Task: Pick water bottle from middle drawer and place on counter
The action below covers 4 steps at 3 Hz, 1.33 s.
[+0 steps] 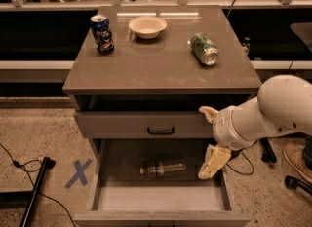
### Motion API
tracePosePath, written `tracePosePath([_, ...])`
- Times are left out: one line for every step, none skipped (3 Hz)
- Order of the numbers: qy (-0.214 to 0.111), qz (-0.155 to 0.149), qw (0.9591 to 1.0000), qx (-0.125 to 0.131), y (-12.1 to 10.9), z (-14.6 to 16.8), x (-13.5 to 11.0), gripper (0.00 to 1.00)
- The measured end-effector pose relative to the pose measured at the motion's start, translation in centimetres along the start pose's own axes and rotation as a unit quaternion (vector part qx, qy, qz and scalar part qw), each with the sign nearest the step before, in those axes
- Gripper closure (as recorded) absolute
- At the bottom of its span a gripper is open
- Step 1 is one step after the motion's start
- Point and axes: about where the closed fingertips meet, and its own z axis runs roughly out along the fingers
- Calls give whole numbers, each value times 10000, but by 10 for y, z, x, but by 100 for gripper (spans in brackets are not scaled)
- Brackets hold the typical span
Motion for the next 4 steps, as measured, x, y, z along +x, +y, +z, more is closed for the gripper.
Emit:
tracePosePath([4,-119,9999,23,-3,3,-1,0])
tracePosePath([-14,-167,9998,-46,-5,16,2,0])
tracePosePath([-440,-206,9988,-52,3,59,22,0])
tracePosePath([-836,-669,9942,-72,7,100,45,0])
